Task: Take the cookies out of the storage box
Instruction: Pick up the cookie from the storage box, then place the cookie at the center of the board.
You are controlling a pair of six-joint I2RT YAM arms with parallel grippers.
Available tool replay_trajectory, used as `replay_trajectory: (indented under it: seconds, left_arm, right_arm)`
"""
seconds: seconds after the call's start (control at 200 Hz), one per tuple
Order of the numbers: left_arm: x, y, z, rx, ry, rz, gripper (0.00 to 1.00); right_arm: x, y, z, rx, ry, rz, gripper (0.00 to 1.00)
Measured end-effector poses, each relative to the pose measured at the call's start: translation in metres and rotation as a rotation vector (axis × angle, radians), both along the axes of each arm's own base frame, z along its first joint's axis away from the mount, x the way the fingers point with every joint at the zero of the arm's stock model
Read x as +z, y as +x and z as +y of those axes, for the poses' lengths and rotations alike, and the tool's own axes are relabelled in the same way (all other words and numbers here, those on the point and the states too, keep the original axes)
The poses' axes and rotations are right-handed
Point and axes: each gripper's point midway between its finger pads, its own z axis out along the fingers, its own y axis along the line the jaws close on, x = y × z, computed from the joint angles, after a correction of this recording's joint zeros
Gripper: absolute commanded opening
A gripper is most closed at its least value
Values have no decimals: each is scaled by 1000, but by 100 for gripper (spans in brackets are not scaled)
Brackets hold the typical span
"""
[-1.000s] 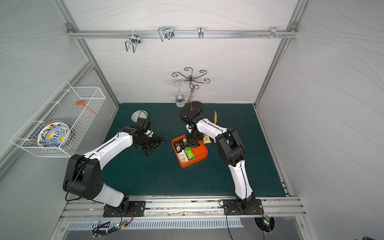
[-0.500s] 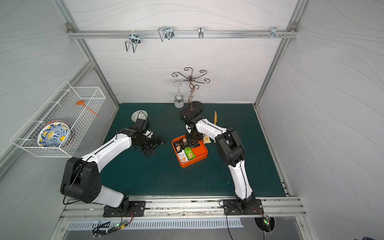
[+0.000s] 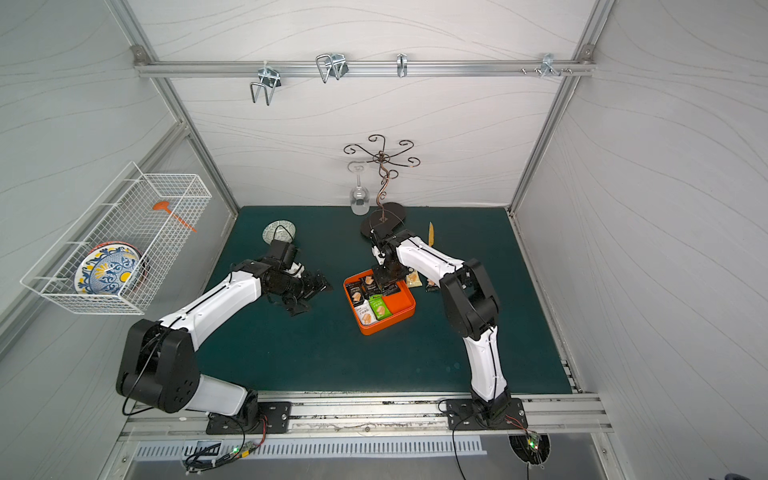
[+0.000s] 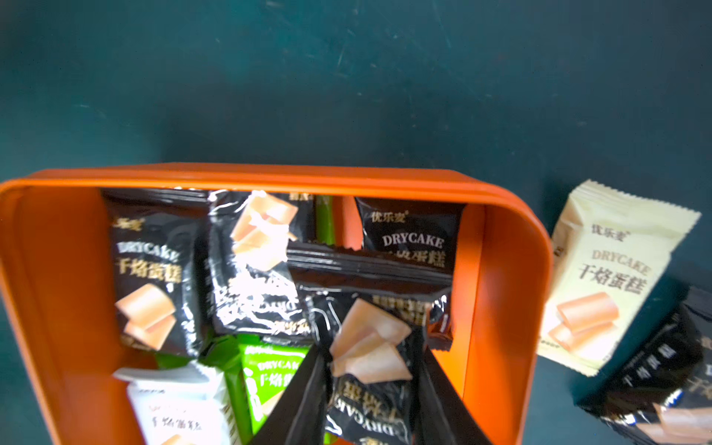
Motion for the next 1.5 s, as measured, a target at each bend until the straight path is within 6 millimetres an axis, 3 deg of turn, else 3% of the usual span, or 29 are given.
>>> replay_trajectory:
  seconds: [0.365,0.53,0.66,0.765,0.95,1.185,1.501]
  left_arm:
    - [1,2,-1,6,-7,-9,97]
    - [0,6,-3,2,-14,-3,97]
    - [3,12,-7,-5,-24,-6,97]
    - [4,15,-9,-11,-31,-6,97]
    - [1,18,-12,-20,-41,4,97]
    - [0,18,-13,-31,-44,3,97]
    - [0,18,-13,-35,-44,0,97]
  right_arm:
    - [36,-14,-18,-30,44,-4,38]
    - [66,-13,-51,-115,84,-29,38]
    - [72,-14,-85,-193,87,-32,38]
    - [62,-16,-113,-261,66,-6,38]
    - [24,-30,-151,-358,-13,72,38]
    - [-13,-52,-160,-414,-43,133,38]
    - [-32,-57,-162,-433,-45,139,40]
